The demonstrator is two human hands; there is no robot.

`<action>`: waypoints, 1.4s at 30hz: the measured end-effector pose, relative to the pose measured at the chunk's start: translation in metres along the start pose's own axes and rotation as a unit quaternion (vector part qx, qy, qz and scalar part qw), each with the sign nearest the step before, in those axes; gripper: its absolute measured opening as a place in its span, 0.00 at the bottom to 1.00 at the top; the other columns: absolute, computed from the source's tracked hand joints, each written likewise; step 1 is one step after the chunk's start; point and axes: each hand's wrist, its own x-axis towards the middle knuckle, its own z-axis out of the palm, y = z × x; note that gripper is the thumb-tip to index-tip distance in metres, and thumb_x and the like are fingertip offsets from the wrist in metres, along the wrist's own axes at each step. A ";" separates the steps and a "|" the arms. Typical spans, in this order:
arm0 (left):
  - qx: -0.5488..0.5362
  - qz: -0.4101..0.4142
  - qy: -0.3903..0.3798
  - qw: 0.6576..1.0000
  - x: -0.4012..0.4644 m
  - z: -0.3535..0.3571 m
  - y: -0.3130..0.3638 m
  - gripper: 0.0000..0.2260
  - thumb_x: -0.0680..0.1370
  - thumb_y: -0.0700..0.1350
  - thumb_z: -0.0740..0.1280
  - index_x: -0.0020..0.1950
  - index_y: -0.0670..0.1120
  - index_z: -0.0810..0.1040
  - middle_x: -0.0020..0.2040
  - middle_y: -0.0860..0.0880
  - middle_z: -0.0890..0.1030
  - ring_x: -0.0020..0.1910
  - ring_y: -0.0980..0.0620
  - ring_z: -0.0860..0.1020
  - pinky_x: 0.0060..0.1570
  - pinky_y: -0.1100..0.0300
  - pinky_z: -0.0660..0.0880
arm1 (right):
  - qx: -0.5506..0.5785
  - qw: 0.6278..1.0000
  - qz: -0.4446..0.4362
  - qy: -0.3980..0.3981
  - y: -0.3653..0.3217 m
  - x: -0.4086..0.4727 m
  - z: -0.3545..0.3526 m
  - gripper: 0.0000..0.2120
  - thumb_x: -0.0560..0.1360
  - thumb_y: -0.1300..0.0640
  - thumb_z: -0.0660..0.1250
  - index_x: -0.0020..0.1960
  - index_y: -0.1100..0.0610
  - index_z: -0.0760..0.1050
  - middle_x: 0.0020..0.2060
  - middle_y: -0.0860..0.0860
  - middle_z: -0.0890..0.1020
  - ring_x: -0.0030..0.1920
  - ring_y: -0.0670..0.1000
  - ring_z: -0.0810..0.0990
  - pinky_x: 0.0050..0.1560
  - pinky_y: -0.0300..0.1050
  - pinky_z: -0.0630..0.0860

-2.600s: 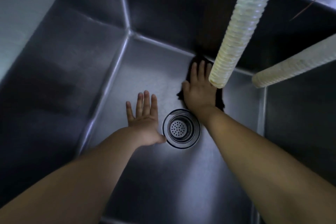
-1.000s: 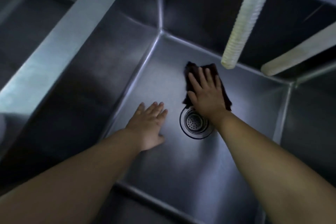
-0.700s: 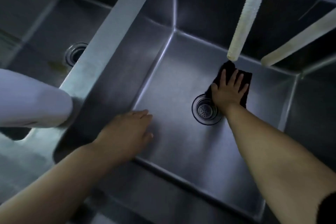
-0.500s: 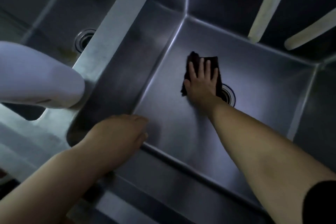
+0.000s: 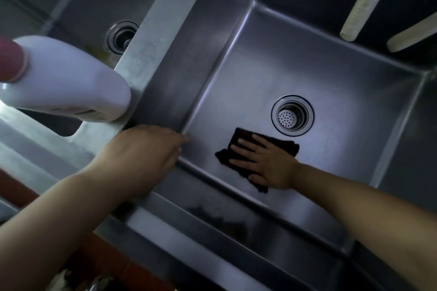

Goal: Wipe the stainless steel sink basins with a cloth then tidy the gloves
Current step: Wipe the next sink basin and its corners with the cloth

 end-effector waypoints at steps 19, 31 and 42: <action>0.008 0.016 0.039 0.999 -0.001 -0.008 0.007 0.10 0.71 0.48 0.61 0.45 0.53 0.82 0.39 0.55 0.83 0.35 0.50 0.81 0.30 0.63 0.72 | 0.099 0.995 -0.002 -0.014 -0.056 0.087 -0.009 0.25 0.80 0.51 0.55 0.76 0.50 0.58 0.76 0.53 0.54 0.77 0.56 0.48 0.73 0.58 0.34; -0.025 0.008 0.057 0.998 -0.004 -0.008 0.005 0.15 0.72 0.51 0.54 0.43 0.51 0.80 0.38 0.52 0.83 0.35 0.47 0.80 0.30 0.62 0.70 | 0.040 0.999 -0.007 -0.032 -0.040 -0.116 0.018 0.23 0.81 0.45 0.44 0.74 0.48 0.60 0.72 0.55 0.65 0.77 0.57 0.49 0.71 0.60 0.50; -0.025 0.015 0.039 0.999 -0.003 -0.006 0.002 0.18 0.72 0.52 0.50 0.43 0.50 0.79 0.39 0.51 0.81 0.39 0.47 0.79 0.34 0.58 0.69 | 0.198 0.979 0.008 0.037 -0.068 0.086 -0.011 0.23 0.75 0.61 0.64 0.69 0.58 0.70 0.70 0.60 0.68 0.71 0.62 0.65 0.71 0.61 0.58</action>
